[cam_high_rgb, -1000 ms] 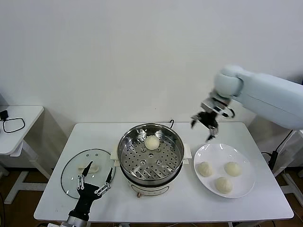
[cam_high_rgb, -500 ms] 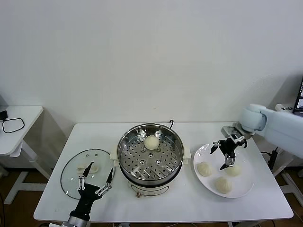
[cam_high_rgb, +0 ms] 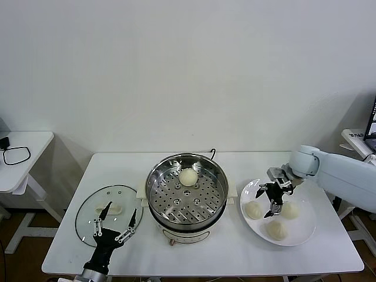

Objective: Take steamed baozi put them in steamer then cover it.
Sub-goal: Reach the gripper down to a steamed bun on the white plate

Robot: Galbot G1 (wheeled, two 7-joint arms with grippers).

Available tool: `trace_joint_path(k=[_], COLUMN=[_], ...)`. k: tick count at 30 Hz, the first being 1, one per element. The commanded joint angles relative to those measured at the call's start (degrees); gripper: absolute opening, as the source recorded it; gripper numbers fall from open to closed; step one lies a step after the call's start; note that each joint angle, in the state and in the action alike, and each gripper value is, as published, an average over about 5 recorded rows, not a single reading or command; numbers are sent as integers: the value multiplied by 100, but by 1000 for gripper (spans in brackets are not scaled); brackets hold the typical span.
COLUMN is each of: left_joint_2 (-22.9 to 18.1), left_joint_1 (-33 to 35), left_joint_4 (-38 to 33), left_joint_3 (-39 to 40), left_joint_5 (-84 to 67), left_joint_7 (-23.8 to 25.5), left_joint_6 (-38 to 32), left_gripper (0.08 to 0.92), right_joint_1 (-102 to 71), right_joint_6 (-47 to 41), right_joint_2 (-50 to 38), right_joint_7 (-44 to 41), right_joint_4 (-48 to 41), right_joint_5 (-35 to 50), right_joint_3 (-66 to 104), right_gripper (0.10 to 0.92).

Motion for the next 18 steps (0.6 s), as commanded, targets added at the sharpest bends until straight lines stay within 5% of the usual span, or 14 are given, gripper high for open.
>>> trace_joint_path(k=[1,12,18], left_joint_2=[4,-11,-12], left_joint_1=[2,2,3], left_joint_4=[17,19,18], left_joint_3=[4,20,12], left_joint_5=[-6,-5,-2], left_joint_7=[-1,-4,-11], left_joint_6=[6,6,12], left_gripper=[823,823,823], right_joint_1=[-237,-242,7], right_joint_6=[-38,10,-1], right_joint_2=[128,143,51], right_joint_7=[144,308,270], right_joint_4=[-143,-105,110], right_joint_5=[-39,-18,14], right_joint_3=[105,102,-30], right_gripper=[823,808,711])
